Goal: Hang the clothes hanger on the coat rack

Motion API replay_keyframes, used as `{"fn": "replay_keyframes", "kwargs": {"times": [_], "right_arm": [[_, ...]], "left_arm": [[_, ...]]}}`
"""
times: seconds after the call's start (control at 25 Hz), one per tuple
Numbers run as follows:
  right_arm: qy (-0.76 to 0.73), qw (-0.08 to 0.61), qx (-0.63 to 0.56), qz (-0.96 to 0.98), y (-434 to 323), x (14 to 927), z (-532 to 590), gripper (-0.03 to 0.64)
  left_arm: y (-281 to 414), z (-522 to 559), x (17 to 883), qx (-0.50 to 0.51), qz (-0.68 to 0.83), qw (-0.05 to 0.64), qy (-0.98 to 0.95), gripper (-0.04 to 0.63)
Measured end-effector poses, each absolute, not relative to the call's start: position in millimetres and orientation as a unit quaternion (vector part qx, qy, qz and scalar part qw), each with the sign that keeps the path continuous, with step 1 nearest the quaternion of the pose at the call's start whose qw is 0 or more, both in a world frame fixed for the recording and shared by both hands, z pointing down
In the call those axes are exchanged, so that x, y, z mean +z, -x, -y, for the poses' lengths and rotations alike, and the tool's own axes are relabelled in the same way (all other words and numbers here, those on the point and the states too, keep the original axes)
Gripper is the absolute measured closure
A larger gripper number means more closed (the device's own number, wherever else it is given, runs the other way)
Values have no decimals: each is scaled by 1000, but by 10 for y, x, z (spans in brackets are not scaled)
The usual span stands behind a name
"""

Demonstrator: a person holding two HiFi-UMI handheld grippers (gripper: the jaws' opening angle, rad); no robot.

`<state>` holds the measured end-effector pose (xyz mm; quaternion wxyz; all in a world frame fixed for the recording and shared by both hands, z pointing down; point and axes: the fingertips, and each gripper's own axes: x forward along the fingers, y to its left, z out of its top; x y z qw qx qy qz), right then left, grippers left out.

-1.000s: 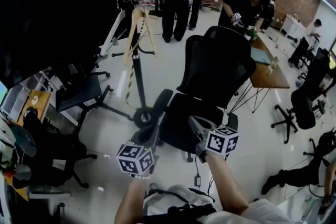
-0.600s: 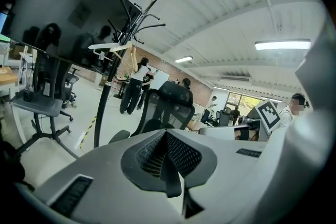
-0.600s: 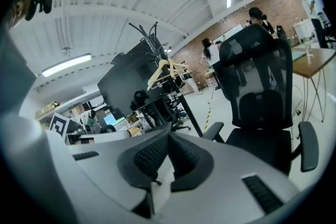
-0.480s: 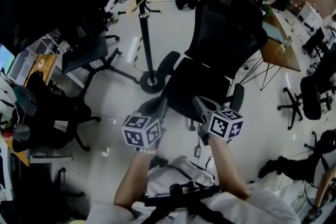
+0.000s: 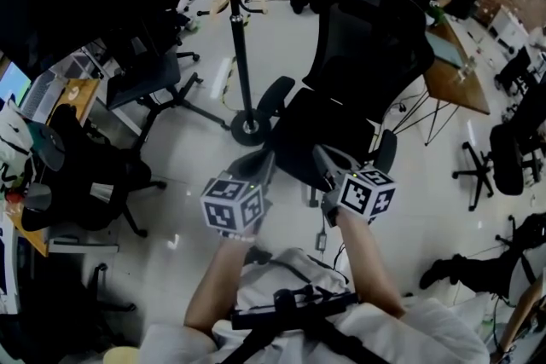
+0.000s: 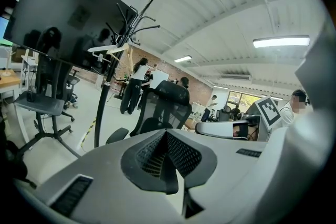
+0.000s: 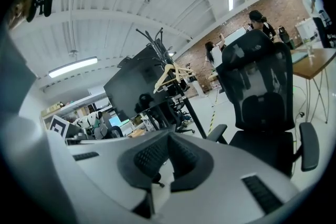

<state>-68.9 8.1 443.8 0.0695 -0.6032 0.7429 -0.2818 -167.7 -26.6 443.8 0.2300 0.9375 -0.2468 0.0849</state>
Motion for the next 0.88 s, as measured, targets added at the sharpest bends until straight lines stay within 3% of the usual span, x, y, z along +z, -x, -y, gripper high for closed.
{"fn": "replay_keyframes", "kwargs": {"times": [0.88], "right_arm": [[602,64,-287,-743,607,4507,5,619]], "left_arm": [[1577,346,4484,81,250,239,-935,597]]}}
